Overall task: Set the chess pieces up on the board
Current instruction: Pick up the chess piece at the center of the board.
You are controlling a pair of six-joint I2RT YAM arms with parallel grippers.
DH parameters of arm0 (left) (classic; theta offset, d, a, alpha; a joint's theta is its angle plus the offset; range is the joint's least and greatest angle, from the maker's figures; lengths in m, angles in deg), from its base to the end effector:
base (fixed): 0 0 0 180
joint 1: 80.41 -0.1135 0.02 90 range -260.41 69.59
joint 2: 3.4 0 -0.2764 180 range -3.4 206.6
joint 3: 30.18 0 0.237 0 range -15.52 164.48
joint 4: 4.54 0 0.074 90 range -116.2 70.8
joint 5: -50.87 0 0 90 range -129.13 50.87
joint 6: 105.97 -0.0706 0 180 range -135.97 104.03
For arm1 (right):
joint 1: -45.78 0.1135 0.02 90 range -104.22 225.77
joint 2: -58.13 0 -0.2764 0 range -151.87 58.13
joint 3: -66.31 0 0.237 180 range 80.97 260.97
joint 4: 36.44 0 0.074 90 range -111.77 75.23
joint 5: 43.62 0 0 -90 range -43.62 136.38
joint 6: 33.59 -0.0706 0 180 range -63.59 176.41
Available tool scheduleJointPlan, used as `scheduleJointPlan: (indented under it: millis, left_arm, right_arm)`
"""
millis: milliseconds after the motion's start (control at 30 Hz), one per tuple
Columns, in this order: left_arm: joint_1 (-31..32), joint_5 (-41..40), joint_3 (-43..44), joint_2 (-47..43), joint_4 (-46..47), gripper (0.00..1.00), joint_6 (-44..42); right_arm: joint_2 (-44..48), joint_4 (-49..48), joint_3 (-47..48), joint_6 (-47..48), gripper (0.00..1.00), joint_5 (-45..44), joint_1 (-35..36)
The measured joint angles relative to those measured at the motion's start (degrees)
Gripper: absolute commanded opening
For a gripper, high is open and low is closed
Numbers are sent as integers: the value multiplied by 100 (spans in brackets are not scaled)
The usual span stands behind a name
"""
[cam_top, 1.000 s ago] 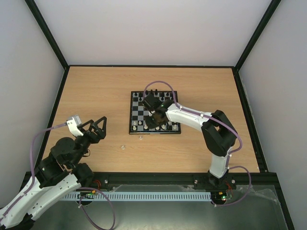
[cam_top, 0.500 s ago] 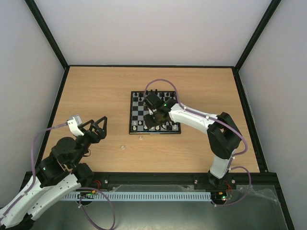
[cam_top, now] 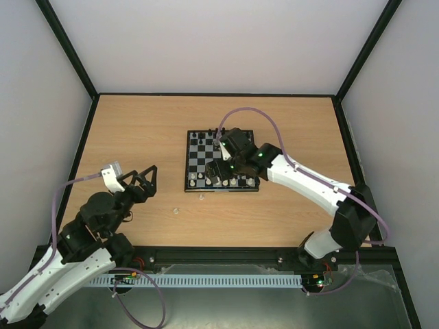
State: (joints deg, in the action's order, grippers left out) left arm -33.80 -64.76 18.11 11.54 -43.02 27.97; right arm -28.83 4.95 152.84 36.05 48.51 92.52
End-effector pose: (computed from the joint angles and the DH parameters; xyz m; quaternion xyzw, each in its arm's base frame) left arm 0.0827 -0.0430 0.3027 -0.1329 0.7230 -0.3523 0.5793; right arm 0.2380 0.2567 0.2913 -0.2157 0.8869 0.2397 0.3307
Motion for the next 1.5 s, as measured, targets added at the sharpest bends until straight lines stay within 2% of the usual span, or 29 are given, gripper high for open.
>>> scheduleJointPlan:
  millis: [233, 533, 700, 1000, 1233, 1333, 1500]
  left_arm:
    - [0, -2, 0, 319, 4, 99, 24]
    - [0, -17, 7, 221, -90, 100, 61]
    - [0, -13, 7, 114, -162, 99, 120]
    - [0, -11, 17, -422, -293, 100, 155]
    - [0, 35, 17, -452, -409, 99, 155]
    - [0, 61, 17, -505, -409, 100, 155]
    - [0, 101, 17, -555, -413, 100, 153]
  right_arm:
    - [402, -11, -400, -7, 99, 70, 269]
    - [476, -168, -815, -155, 99, 81, 1093]
    - [210, -330, -881, -286, 87, -4, 1458]
    - [-1106, -271, -273, -472, 65, -713, 1786]
    - [-1888, -83, 457, -590, 38, -1294, 1784]
    - [-2138, 0, 667, -623, 34, -1432, 1773]
    - [-2380, 175, 868, -715, 32, -1541, 1727]
